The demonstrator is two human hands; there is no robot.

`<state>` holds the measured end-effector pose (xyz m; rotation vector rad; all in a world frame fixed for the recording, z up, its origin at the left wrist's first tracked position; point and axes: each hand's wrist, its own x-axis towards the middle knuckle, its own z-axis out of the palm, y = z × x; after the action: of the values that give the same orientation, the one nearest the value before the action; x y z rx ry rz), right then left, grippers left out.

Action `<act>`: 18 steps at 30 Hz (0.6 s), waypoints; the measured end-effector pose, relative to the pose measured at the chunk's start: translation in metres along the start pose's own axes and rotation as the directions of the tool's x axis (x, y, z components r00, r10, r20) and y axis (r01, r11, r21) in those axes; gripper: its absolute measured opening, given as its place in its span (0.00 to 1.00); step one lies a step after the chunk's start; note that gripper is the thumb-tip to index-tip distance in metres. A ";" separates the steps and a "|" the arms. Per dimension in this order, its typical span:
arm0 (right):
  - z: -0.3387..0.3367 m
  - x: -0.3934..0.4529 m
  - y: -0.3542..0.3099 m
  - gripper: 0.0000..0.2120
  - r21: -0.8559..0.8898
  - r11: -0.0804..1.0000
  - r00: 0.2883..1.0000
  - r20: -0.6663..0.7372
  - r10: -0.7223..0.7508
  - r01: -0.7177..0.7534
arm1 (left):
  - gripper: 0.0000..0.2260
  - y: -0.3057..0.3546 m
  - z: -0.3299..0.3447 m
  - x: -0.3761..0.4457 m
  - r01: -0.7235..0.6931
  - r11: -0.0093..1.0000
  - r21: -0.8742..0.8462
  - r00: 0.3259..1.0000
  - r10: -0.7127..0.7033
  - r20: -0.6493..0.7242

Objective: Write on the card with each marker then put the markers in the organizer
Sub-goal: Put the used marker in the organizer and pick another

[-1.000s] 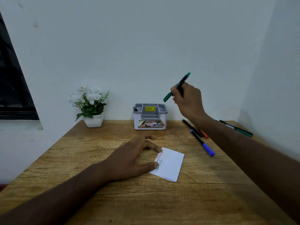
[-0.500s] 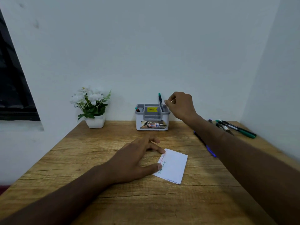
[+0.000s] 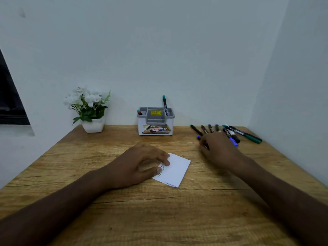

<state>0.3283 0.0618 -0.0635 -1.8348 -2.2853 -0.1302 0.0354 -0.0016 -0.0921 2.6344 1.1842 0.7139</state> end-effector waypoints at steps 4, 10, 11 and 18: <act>0.005 0.002 -0.008 0.19 0.103 0.994 0.999 0.003 -0.037 0.037 | 0.11 0.004 -0.001 0.000 -0.025 0.999 -0.026 0.998 0.024 -0.050; -0.004 -0.016 -0.028 0.14 0.473 0.864 0.975 -0.205 -0.080 0.171 | 0.11 0.003 0.002 0.000 0.018 1.000 -0.007 0.997 -0.019 -0.073; -0.008 -0.021 -0.035 0.10 0.602 0.778 0.977 -0.204 -0.066 0.178 | 0.11 0.004 0.002 0.000 0.025 0.999 -0.023 0.996 -0.027 -0.079; 0.006 -0.040 -0.064 0.06 0.944 0.293 0.987 -0.127 -0.094 0.149 | 0.15 0.016 0.002 0.000 0.064 0.991 -0.121 0.988 -0.080 -0.134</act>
<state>0.2739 0.0108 -0.0742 -0.9308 -1.7031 0.9805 0.0474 -0.0119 -0.0885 2.4687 1.2265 0.9359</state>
